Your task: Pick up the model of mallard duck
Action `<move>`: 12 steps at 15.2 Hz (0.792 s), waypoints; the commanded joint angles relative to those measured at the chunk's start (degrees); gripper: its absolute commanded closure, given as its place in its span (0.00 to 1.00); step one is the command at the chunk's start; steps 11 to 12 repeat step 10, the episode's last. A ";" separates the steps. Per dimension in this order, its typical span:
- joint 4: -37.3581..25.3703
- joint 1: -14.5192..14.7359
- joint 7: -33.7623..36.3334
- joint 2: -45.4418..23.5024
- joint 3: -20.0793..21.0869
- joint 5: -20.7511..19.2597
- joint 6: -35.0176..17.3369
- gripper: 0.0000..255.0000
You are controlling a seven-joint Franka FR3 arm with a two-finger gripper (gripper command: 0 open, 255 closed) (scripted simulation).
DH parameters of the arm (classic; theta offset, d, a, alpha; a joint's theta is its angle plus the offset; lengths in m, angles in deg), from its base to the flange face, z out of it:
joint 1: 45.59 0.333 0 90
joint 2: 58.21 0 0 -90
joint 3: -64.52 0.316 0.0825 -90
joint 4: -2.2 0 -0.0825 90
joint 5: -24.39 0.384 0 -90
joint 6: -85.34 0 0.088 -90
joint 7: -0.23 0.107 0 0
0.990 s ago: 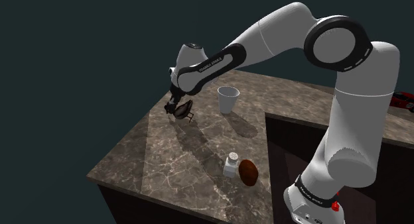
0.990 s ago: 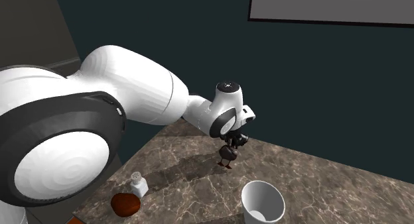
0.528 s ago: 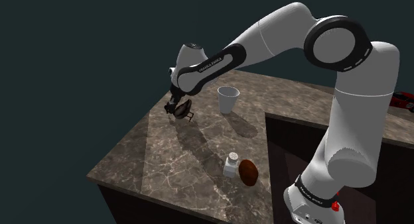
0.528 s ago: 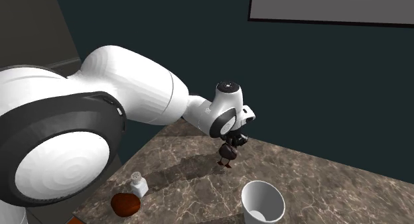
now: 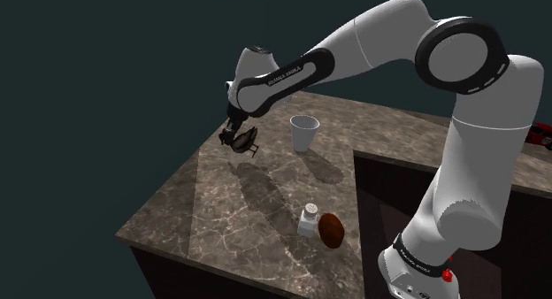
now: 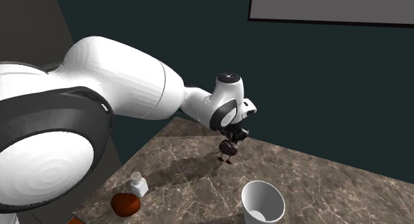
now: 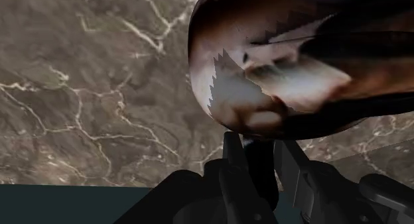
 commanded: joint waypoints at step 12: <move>-3.16 -0.03 0.33 3.21 -0.01 -0.09 6.36 1.00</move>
